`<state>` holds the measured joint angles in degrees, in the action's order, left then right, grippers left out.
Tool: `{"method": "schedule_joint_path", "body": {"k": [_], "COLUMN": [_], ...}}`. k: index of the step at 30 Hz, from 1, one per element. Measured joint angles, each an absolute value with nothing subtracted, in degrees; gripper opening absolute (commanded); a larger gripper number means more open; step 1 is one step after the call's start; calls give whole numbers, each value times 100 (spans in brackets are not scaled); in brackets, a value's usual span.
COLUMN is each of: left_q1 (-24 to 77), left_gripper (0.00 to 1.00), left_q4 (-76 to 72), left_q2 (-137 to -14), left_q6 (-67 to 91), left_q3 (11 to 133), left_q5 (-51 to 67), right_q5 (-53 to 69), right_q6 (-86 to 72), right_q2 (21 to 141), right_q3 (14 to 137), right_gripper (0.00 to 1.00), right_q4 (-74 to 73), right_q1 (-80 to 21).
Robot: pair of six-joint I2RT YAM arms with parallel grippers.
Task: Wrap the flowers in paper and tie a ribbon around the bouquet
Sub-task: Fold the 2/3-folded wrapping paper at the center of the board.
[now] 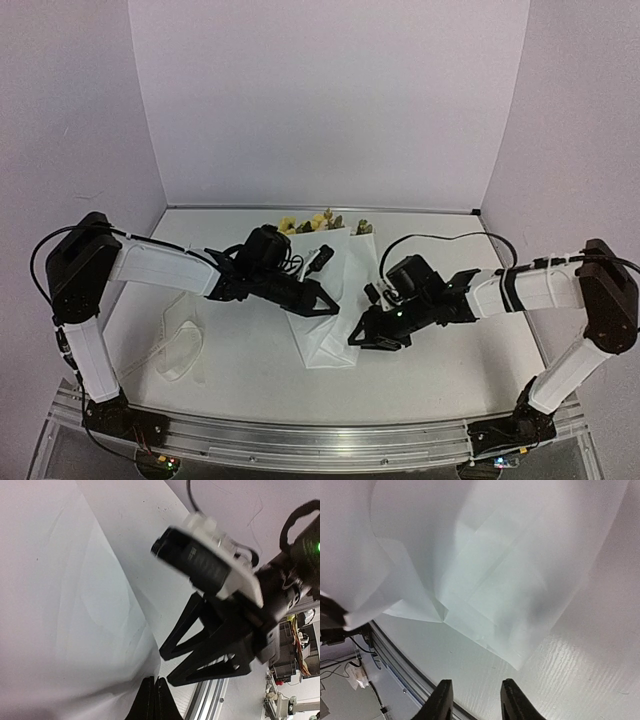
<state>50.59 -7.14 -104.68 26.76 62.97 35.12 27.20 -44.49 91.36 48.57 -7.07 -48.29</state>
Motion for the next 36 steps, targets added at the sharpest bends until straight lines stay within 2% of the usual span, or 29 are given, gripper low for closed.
{"method": "schedule_joint_path", "body": {"k": [6,15,21,27,29,33,36], "left_q1": [5059,5059,5059,5059,5059,5059,5059], "left_gripper": [0,0,0,1,7,37,43], "left_q4": [-494,-234,-141,-44,-17,47,5], "left_q2": [-10726,-11000,-11067,-11182,-11217,-11238,-11232], "left_q6": [2579,2473,2381,2346,2346,2387,2502], "left_q3": [6479,6861,7039,7143,7160,7161,7147], "left_q5": [3638,3791,3876,3929,3937,3929,3897], "right_q5": [2995,3362,3447,3498,3494,3392,3223], "right_q6": [-4573,-4740,-4879,-4993,-5010,-4830,-4610], "right_q2": [8876,9495,10219,10566,10586,10587,10589], "right_q3": [5030,6338,6822,6994,7010,7011,6996], "right_gripper": [54,53,38,4,0,0,0], "right_q4": [-719,-652,-683,-736,-742,-833,-939], "right_q1": [-4063,-3590,-3447,-3387,-3385,-3385,-3385]}}
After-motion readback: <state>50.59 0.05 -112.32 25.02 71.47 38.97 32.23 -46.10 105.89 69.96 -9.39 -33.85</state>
